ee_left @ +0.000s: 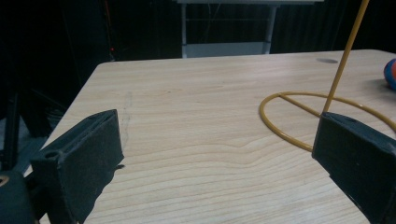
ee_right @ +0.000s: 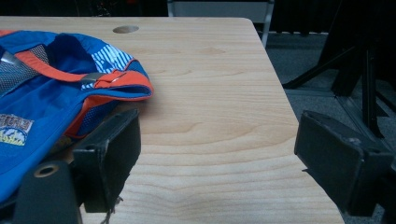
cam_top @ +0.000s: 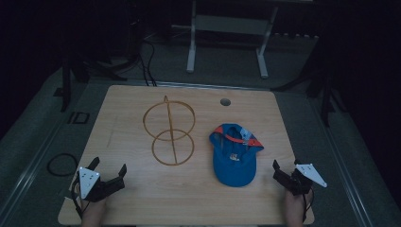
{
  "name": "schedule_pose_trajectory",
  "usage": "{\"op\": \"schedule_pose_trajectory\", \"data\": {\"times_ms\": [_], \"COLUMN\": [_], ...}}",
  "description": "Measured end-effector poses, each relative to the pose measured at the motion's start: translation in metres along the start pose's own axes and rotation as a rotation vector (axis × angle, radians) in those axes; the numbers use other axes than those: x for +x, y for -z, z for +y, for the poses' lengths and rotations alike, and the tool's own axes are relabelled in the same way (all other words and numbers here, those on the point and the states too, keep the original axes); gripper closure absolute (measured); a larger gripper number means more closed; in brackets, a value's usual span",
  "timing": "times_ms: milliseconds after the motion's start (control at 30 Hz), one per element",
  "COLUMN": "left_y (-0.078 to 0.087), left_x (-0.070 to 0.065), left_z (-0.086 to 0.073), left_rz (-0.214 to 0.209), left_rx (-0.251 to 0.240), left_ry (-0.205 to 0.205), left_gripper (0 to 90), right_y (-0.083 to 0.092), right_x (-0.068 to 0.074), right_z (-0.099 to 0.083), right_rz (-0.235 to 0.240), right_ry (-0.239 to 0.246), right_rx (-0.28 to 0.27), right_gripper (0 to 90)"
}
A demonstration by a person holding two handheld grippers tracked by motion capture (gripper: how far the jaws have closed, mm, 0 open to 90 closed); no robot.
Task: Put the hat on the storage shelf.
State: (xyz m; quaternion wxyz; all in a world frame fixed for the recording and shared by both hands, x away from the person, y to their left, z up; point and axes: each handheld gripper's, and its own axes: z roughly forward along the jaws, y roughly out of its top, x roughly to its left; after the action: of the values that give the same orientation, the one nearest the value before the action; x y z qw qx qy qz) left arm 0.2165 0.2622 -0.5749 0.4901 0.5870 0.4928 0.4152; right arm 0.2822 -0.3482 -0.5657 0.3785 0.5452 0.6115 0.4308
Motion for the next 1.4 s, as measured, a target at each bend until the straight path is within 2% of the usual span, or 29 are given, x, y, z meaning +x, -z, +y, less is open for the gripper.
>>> {"op": "schedule_pose_trajectory", "data": {"times_ms": [67,200,233,333,367,500,600,667,733,800,833,867,933,967,1133,1167,1200,1233,1333,1367,1400], "left_y": [0.000,0.000,0.000,0.000,0.000,0.000,0.001,0.002,0.002,0.002,0.002,0.001,0.001,-0.001,-0.002,-0.002,-0.002,-0.002,-0.001,-0.001,-0.001], "left_x": [0.000,0.000,0.000,-0.002,-0.003,-0.007,-0.011,-0.013,-0.016,-0.018,-0.018,-0.022,-0.022,-0.024,-0.026,-0.028,-0.028,-0.029,-0.031,-0.031,-0.032], "left_z": [0.000,0.000,0.000,0.000,0.001,0.003,0.004,0.005,0.006,0.007,0.007,0.006,0.006,0.005,0.006,0.006,0.006,0.008,0.010,0.010,0.011], "left_rz": [-0.002,0.007,0.003,0.003,0.007,-0.005,-0.016,-0.046,-0.049,-0.065,-0.065,-0.055,-0.055,-0.045,-0.065,-0.086,-0.086,-0.099,-0.117,-0.117,-0.138], "left_rx": [0.004,0.005,0.007,0.006,-0.003,-0.006,-0.019,-0.024,-0.004,0.003,0.003,0.013,0.013,0.016,0.047,0.057,0.057,0.081,0.115,0.115,0.128], "left_ry": [-0.002,0.004,0.003,-0.002,-0.001,-0.007,-0.022,-0.022,-0.035,-0.040,-0.040,-0.061,-0.071,-0.091,-0.071,-0.062,-0.062,-0.048,-0.011,-0.011,-0.017], "left_gripper": [2.1,2.1,2.1,2.1,2.1,2.1,2.1,2.1,2.1,2.1,2.1,2.1,2.1,2.1,2.1,2.1,2.2,2.2,2.3,2.3,2.3], "right_y": [-0.001,-0.001,-0.001,-0.001,-0.002,-0.002,0.000,-0.001,-0.003,-0.005,-0.005,-0.008,-0.011,-0.013,-0.021,-0.025,-0.028,-0.031,-0.039,-0.041,-0.045], "right_x": [0.001,0.001,0.001,0.001,0.002,0.003,0.002,0.001,0.000,-0.004,-0.004,-0.006,-0.008,-0.008,-0.007,-0.006,-0.005,-0.004,0.000,0.002,0.005], "right_z": [0.000,0.000,0.000,0.001,0.001,0.005,0.014,0.023,0.030,0.040,0.040,0.049,0.056,0.062,0.077,0.083,0.086,0.089,0.097,0.100,0.102], "right_rz": [-0.013,0.003,0.025,0.032,0.046,0.047,0.087,0.105,0.117,0.158,0.158,0.190,0.223,0.239,0.276,0.298,0.306,0.314,0.327,0.330,0.327], "right_ry": [0.002,0.006,0.010,0.018,0.026,0.023,-0.019,-0.016,-0.008,-0.029,-0.029,-0.045,-0.050,-0.045,-0.020,-0.016,-0.013,-0.012,-0.002,0.007,0.027], "right_rx": [0.006,0.007,0.003,0.005,0.018,0.030,0.036,0.049,0.058,0.091,0.091,0.135,0.152,0.161,0.181,0.184,0.187,0.193,0.207,0.211,0.211], "right_gripper": [14.7,14.7,14.7,14.7,15.9,18.2,18.1,16.6,16.1,16.1,16.1,16.0,14.5,13.9,13.9,13.9,13.9,13.9,13.9,13.9,13.8]}}
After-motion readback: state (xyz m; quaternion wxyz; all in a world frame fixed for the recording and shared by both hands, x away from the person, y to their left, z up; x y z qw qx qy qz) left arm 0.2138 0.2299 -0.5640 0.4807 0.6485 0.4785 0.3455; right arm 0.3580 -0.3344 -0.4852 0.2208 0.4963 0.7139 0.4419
